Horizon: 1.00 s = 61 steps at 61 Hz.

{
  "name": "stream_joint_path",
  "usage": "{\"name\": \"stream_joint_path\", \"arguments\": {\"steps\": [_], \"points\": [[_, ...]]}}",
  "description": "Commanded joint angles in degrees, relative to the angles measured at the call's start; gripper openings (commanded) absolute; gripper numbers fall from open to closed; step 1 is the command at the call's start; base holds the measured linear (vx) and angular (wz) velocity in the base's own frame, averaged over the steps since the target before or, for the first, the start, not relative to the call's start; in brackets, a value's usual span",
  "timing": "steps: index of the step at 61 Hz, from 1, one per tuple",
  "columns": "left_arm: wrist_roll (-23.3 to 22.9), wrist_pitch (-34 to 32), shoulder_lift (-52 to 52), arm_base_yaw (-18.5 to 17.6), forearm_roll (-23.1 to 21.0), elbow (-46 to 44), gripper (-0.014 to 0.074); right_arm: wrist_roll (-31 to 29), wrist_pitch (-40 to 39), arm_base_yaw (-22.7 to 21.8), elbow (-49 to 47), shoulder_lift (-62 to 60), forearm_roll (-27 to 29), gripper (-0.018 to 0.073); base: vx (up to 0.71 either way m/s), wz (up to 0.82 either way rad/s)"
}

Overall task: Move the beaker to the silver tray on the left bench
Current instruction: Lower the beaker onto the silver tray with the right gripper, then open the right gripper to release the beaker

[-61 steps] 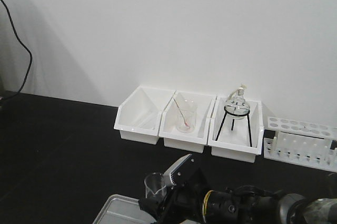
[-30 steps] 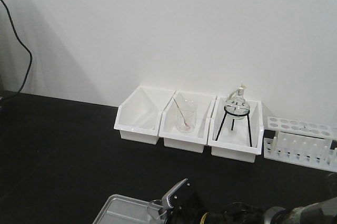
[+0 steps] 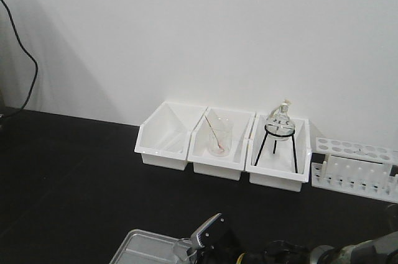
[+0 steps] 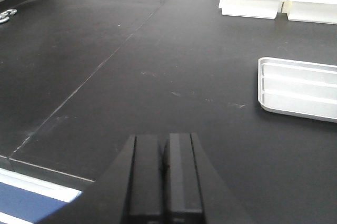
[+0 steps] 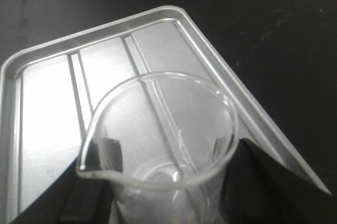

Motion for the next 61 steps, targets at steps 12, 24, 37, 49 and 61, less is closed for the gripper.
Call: {"name": "stream_joint_path", "arguments": {"steps": [12,24,37,49,61], "points": [[-0.03,-4.81,-0.43,-0.38,-0.25,1.02,0.0001,-0.65,-4.3,0.02,-1.38,-3.06,1.26,0.0535,0.0,0.0],[-0.03,-4.81,-0.43,-0.38,-0.25,1.02,0.0001,-0.65,-4.94,0.02,-1.38,-4.14,-0.05,0.0641,0.0,0.0],[-0.03,-4.81,-0.43,-0.38,-0.25,1.02,0.0001,-0.65,-4.88,-0.04,-1.38,-6.46,-1.9,0.0627,0.0,0.0],[-0.03,-4.81,-0.43,-0.38,-0.25,1.02,0.0001,-0.65,-4.94,-0.04,-1.38,-9.31,-1.9,0.0604,0.0,0.0],[-0.03,-4.81,-0.43,-0.38,-0.25,1.02,0.0001,0.17,-4.94,-0.04,-1.28,-14.9,-2.77,0.0583,0.0,0.0]]}}
